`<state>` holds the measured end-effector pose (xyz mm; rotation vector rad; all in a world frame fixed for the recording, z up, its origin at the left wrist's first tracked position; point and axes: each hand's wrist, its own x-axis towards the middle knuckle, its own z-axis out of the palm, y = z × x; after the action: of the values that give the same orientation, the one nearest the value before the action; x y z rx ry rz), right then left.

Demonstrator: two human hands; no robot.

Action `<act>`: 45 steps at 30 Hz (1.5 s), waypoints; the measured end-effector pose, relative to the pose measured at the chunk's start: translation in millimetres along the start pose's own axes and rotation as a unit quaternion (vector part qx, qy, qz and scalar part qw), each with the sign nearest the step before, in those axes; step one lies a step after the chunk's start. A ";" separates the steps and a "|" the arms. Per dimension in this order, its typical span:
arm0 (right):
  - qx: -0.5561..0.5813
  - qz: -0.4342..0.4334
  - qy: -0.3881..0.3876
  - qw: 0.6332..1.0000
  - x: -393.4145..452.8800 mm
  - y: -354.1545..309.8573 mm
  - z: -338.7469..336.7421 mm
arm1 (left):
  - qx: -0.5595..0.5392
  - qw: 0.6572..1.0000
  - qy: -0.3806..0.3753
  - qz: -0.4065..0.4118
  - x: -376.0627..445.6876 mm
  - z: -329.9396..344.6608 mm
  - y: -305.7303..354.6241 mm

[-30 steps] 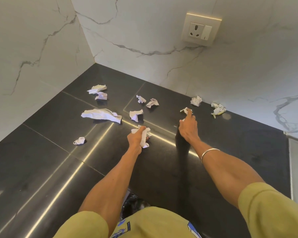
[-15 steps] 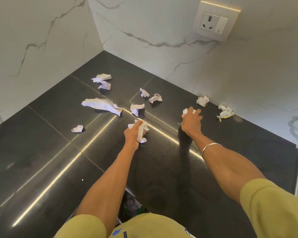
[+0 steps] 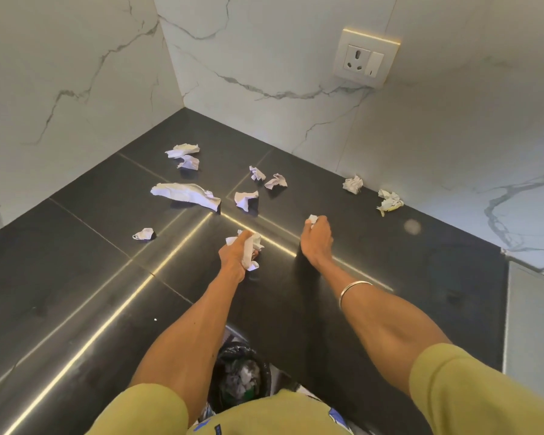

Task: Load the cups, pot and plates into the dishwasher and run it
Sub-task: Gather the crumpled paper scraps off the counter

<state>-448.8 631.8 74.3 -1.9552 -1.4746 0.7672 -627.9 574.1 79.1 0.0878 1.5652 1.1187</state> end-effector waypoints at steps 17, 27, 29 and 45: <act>0.229 0.106 -0.032 0.967 -202.4 -44.4 87.6 | -0.041 0.998 -0.051 -0.016 -69.3 -116.4 -39.1; 0.244 0.139 -0.038 0.959 -277.1 -28.7 90.7 | -0.052 0.998 -0.016 -0.020 -99.7 -162.5 -82.8; 0.250 0.140 -0.045 0.957 -284.8 -23.6 90.1 | -0.056 0.998 -0.005 -0.025 -105.0 -165.9 -89.6; 0.209 0.206 -0.145 0.945 -320.7 57.0 78.4 | -0.107 0.987 0.080 -0.084 -107.5 -163.9 -193.0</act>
<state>-542.8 316.0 13.9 -1.8824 -0.9415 1.4755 -626.0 308.2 8.5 -0.2795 1.5511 1.1742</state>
